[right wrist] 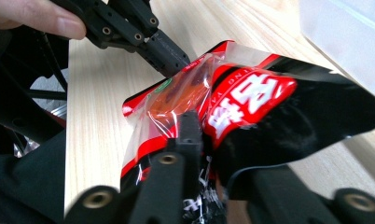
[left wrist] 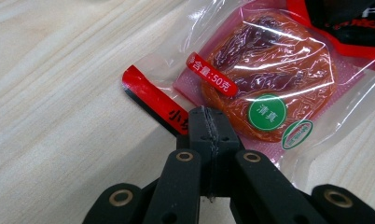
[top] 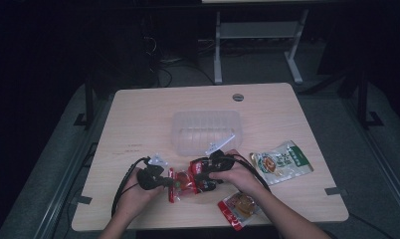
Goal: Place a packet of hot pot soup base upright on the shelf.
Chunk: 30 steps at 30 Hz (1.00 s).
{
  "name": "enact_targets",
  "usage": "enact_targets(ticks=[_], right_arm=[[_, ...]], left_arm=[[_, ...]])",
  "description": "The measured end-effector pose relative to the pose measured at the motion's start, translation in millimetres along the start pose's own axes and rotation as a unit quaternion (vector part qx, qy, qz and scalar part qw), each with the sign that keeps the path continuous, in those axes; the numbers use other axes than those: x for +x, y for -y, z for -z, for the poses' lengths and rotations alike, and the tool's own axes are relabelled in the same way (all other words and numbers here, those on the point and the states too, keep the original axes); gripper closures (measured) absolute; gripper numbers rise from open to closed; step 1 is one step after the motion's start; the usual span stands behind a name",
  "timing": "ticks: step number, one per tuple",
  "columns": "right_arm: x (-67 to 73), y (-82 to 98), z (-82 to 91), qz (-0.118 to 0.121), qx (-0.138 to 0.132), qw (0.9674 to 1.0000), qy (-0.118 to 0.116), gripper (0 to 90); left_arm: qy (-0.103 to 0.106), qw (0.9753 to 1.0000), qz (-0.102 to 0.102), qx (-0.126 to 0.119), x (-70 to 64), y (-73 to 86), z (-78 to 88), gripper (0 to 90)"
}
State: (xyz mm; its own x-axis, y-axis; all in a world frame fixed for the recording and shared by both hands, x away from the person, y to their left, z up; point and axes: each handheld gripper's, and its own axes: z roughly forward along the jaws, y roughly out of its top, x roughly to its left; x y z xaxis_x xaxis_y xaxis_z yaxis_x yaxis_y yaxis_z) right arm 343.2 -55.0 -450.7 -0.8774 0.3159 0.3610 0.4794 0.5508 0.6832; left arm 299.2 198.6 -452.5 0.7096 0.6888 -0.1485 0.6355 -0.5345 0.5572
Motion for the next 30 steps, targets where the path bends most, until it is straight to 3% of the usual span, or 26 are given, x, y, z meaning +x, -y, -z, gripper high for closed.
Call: enact_targets(ticks=[10, 12, 16, 21, 27, 30], right_arm=[[0.3, -2.0, 0.5, -0.004, 0.001, 0.9998, -0.017, 89.0], [1.1, -3.0, 3.0, -0.013, -0.002, 0.9995, -0.030, 89.7], [2.5, -4.3, 8.1, -0.014, -0.011, 0.9986, -0.049, 90.0], [5.3, -6.2, 12.8, -0.012, -0.023, 0.9974, -0.067, 90.0], [15.0, -11.7, 22.1, 0.012, -0.039, 0.9954, -0.086, 90.0], [17.3, -13.4, 24.9, 0.013, -0.050, 0.9938, -0.099, 90.0]], left_arm=[[0.006, 0.9999, -0.003, 0.008, 1.9, -1.3, 0.7, 90.0], [0.023, 0.9996, 0.018, 0.004, 6.2, -1.2, 1.3, 90.0], [0.034, 0.9989, 0.028, -0.013, 10.6, -2.7, 7.2, 90.0], [0.037, 0.9990, 0.020, -0.015, 6.6, -3.9, 7.8, 90.0], [0.045, 0.9988, 0.010, -0.019, 0.0, -8.8, 5.1, 90.0], [0.060, 0.9980, 0.006, -0.020, -3.6, -11.2, 1.4, 90.0]])
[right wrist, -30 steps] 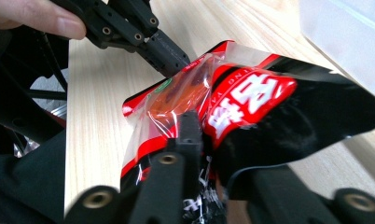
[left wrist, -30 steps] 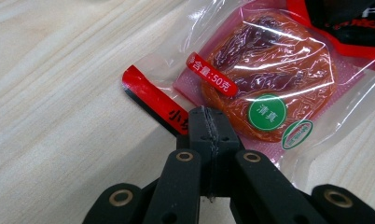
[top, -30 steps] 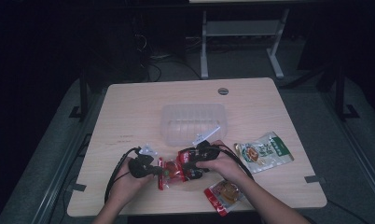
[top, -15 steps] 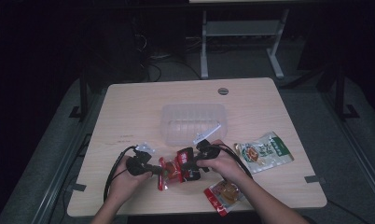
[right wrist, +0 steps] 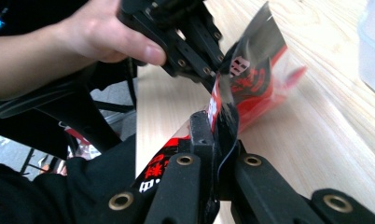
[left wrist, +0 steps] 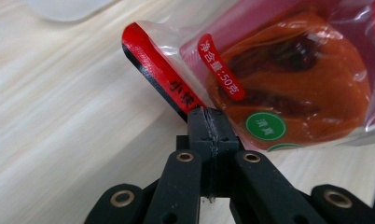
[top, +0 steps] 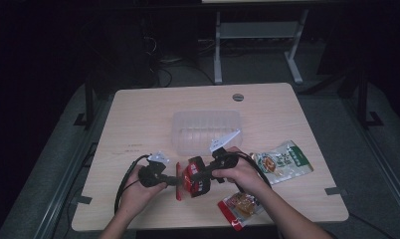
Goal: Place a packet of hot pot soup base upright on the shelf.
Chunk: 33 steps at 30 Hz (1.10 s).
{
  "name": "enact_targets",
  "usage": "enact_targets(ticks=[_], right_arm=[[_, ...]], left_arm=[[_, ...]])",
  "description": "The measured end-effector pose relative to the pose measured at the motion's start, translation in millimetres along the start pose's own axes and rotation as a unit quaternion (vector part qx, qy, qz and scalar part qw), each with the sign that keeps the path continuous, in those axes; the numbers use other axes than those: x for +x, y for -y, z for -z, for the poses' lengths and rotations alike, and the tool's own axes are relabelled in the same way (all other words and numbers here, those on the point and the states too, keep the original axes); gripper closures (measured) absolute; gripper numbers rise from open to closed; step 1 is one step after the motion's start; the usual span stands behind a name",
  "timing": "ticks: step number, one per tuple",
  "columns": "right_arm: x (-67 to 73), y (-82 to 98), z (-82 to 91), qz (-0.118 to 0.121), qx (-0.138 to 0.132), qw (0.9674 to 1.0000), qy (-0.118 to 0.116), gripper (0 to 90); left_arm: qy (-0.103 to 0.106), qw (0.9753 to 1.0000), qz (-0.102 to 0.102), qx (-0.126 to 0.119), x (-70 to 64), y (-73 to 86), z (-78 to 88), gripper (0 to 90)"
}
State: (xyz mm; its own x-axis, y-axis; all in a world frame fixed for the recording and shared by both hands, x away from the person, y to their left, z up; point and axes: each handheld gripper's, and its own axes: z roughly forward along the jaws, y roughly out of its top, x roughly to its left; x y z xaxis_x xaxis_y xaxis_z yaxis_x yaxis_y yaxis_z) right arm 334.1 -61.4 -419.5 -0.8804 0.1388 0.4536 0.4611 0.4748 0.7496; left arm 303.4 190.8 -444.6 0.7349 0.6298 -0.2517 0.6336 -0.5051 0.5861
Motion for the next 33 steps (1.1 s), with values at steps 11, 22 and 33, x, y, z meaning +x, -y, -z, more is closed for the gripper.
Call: enact_targets(ticks=[11, 22, 33], right_arm=[[7.1, -2.5, 5.7, 0.016, -0.004, 0.9999, -0.006, 90.0], [5.6, 0.6, 24.1, 0.016, -0.019, 0.9996, 0.013, 90.0], [7.5, -1.6, 41.0, 0.012, -0.029, 0.9991, 0.030, 90.0]], left_arm=[[0.030, 0.9992, -0.027, -0.002, -17.8, -8.0, -11.2, 90.0], [0.039, 0.9985, -0.021, -0.030, -9.8, -2.4, 7.1, 87.0], [0.006, 0.9986, -0.041, -0.033, -5.6, 6.8, 23.1, 59.4]])
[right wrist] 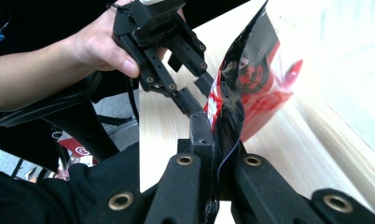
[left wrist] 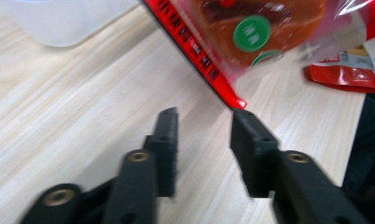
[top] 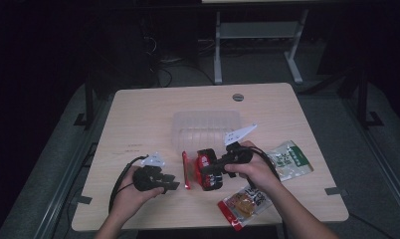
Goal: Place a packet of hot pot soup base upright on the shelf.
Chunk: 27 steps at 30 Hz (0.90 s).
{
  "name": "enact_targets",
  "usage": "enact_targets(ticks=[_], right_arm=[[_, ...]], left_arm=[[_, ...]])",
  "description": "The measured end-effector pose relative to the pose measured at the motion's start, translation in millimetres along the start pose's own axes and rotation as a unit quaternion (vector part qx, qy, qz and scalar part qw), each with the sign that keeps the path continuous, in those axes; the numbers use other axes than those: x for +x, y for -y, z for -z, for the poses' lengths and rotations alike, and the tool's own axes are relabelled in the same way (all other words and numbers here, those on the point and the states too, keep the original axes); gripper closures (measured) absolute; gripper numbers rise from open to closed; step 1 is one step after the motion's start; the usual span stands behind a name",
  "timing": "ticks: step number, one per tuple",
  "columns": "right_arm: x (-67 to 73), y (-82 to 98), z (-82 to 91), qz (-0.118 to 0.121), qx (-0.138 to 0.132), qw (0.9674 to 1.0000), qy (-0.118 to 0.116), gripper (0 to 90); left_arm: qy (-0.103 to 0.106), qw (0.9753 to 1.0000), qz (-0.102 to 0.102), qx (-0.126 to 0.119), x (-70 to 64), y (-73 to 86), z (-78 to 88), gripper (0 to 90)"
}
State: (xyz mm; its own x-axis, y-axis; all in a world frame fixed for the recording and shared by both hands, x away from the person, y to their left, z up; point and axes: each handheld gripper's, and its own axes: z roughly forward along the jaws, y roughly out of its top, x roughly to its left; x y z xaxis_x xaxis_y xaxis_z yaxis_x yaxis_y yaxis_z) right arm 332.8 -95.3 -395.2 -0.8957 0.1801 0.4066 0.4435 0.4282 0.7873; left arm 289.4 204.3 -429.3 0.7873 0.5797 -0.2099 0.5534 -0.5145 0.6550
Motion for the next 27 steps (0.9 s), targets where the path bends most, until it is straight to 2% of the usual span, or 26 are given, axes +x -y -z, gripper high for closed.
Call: enact_targets(ticks=[3, 5, 7, 9, 14, 19, 21, 24, 27], right_arm=[[0.7, -2.1, 5.1, 0.002, -0.001, 1.0000, 0.004, 90.0], [2.0, -3.7, 8.2, 0.003, -0.001, 1.0000, 0.009, 90.0], [2.2, -6.3, 14.0, 0.005, -0.003, 0.9999, 0.015, 90.0], [1.5, -8.6, 17.3, 0.009, -0.008, 0.9997, 0.021, 90.0], [0.5, -15.0, 24.6, 0.011, -0.013, 0.9994, 0.029, 90.0], [-1.2, -23.0, 36.1, 0.013, -0.025, 0.9988, 0.040, 90.0], [-4.1, -28.8, 43.9, 0.016, -0.032, 0.9979, 0.054, 90.0], [-6.4, -32.1, 48.5, 0.016, -0.038, 0.9973, 0.061, 90.0], [-14.3, -39.6, 58.9, 0.013, -0.051, 0.9957, 0.076, 90.0]], left_arm=[[0.000, 0.9999, 0.001, 0.011, 2.3, 2.6, 0.9, 47.9], [-0.005, 0.9996, -0.018, 0.019, 2.3, 6.2, 2.0, 44.1], [-0.009, 0.9997, -0.016, 0.016, 2.8, 11.3, 3.5, 36.9], [-0.009, 0.9999, -0.009, 0.007, 4.6, 14.6, 4.6, 35.0], [-0.020, 0.9995, -0.015, 0.018, 6.7, 18.3, 6.3, 30.5], [-0.020, 0.9996, -0.015, 0.011, 6.9, 19.1, 6.7, 30.2], [-0.021, 0.9995, -0.017, 0.013, 6.2, 18.9, 5.6, 29.6], [-0.019, 0.9995, -0.018, 0.014, 5.0, 19.2, 4.9, 29.7], [-0.018, 0.9995, -0.023, 0.010, 4.5, 18.4, 6.8, 30.1]])
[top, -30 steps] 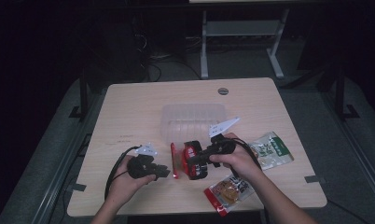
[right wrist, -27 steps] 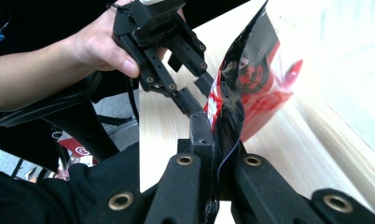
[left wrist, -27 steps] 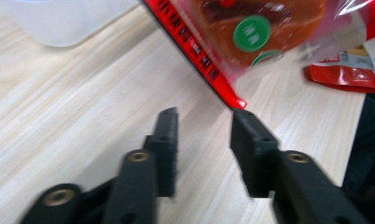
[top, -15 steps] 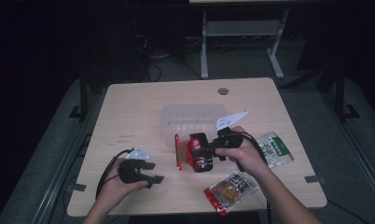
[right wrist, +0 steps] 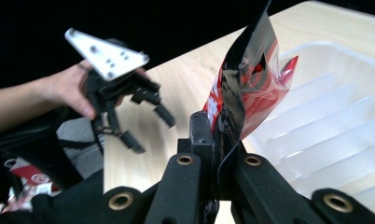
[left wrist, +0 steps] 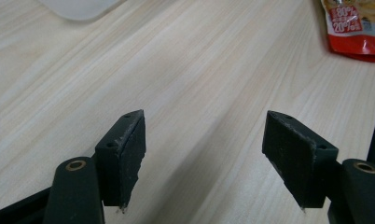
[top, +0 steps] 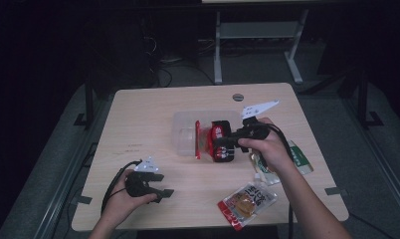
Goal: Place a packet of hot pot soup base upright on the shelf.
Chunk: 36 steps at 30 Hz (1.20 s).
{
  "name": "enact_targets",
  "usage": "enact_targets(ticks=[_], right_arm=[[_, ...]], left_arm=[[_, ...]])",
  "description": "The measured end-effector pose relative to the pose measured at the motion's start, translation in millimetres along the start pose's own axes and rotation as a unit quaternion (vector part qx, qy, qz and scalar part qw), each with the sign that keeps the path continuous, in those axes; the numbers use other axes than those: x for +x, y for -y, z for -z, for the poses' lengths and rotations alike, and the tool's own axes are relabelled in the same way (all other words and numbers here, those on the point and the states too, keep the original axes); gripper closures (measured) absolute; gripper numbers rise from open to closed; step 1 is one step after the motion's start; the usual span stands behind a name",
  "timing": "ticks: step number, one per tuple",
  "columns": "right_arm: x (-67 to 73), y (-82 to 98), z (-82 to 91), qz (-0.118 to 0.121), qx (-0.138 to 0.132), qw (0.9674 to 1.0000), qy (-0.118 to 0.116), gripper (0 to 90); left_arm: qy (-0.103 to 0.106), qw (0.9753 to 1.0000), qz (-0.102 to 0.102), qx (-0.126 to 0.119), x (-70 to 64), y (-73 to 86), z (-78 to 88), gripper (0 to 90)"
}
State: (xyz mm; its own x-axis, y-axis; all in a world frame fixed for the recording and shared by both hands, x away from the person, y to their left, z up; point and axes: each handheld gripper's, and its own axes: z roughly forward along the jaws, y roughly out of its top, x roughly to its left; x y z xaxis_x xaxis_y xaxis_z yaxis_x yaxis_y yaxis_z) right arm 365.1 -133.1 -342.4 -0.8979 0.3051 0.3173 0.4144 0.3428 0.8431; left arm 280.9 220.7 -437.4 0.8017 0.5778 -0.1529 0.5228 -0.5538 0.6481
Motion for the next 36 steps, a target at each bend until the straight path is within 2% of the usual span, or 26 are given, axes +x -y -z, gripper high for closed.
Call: enact_targets(ticks=[3, 8, 12, 26, 33, 36], right_arm=[[-5.2, -3.7, 4.0, -0.002, -0.008, 0.9999, 0.007, 90.0], [-22.3, -10.8, 9.7, -0.011, -0.018, 0.9995, 0.024, 90.0], [-30.7, -11.7, 8.9, -0.015, -0.018, 0.9992, 0.034, 90.0], [-44.7, 0.2, 10.6, -0.038, -0.004, 0.9972, 0.065, 90.0], [-50.1, 2.3, 5.3, -0.042, 0.004, 0.9968, 0.067, 90.0], [-52.8, 3.1, -0.9, -0.046, 0.007, 0.9968, 0.065, 90.0]], left_arm=[[0.005, 1.0000, 0.005, -0.004, -0.4, -0.4, -0.1, 29.6], [0.006, 1.0000, -0.001, -0.003, -0.2, -0.5, 0.7, 29.0], [0.010, 0.9999, -0.003, -0.003, 1.0, -1.3, 1.1, 28.2], [0.010, 0.9999, 0.004, -0.003, 3.2, -0.3, 1.6, 28.5], [0.009, 0.9999, -0.001, 0.006, 1.5, 2.7, 2.5, 29.0], [0.007, 1.0000, 0.007, 0.000, 0.8, 4.6, 4.0, 29.2]])
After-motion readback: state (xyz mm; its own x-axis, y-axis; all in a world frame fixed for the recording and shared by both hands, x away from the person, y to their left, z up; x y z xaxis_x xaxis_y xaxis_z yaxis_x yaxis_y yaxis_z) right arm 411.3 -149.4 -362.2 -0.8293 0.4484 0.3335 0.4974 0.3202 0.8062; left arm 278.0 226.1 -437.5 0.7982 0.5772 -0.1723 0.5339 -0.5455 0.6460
